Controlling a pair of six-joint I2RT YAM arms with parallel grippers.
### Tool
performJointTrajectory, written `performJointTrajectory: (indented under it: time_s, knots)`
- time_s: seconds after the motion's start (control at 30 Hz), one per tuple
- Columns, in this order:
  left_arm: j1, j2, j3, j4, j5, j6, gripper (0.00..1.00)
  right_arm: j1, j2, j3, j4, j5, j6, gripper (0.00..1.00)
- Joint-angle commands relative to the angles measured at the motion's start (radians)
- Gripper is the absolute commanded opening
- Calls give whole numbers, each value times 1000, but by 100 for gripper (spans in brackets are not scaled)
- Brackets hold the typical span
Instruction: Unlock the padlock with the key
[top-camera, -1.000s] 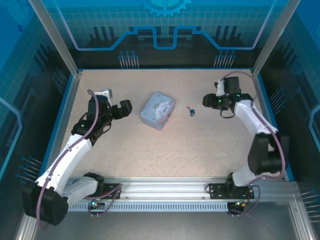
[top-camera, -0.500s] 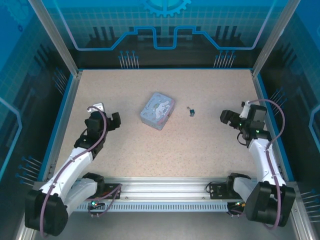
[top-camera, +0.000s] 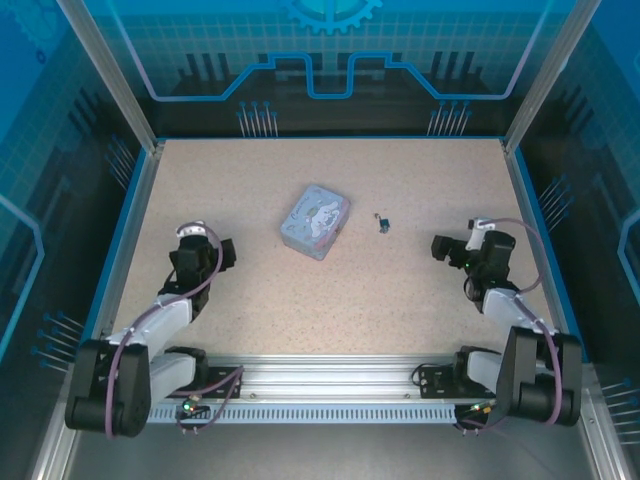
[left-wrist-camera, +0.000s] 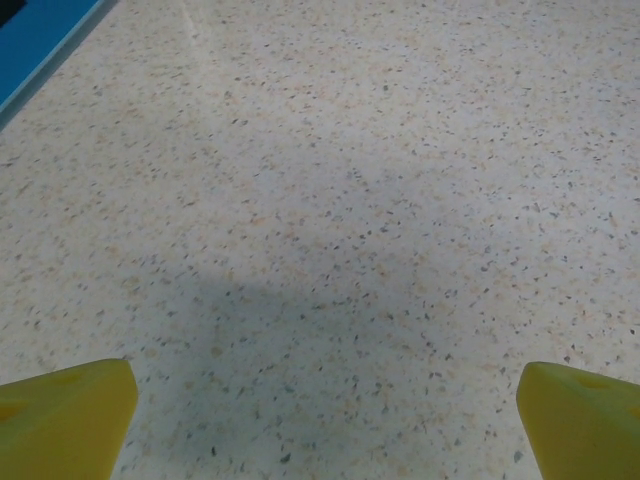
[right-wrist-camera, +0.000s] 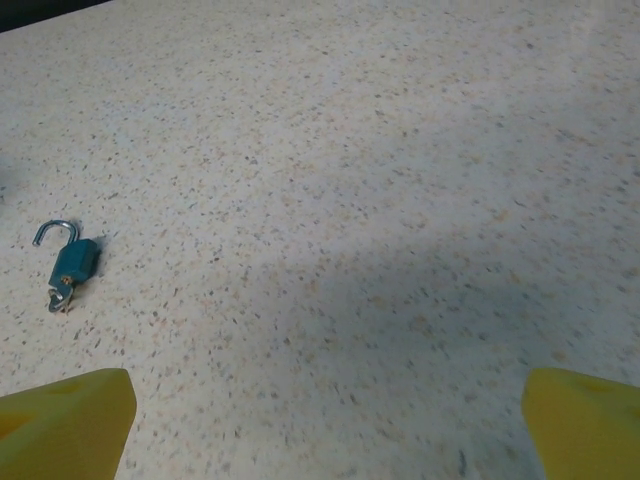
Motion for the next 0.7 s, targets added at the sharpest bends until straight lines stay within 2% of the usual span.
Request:
performJointTrajectory:
  time_s: [0.0,0.1,0.13,0.23,0.3,0.33,0.37,0.47,0.67]
  knots:
    - [15,50,-3,197,88,57,99,60,100,-14,344,67,-29,100]
    - [32,110,9,276,147,83,99,87,193,16,399,62,-42,100]
    - [37,130,11,308,173,91,99,102,188,28,363,56,-67,100]
    - [53,187,4,431,237,103,99,161,220,-20,487,89,-126,100]
    - [60,222,6,488,268,108,99,165,291,-41,595,99,-121,100]
    - [64,235,13,499,276,102,99,165,305,-28,584,91,-125,100]
    - [68,251,15,512,293,97,99,169,285,9,479,88,-132,100]
    - [67,297,-12,618,322,92,99,205,308,57,428,141,-157,100]
    - [67,263,2,552,342,107,99,220,308,63,414,165,-166,100]
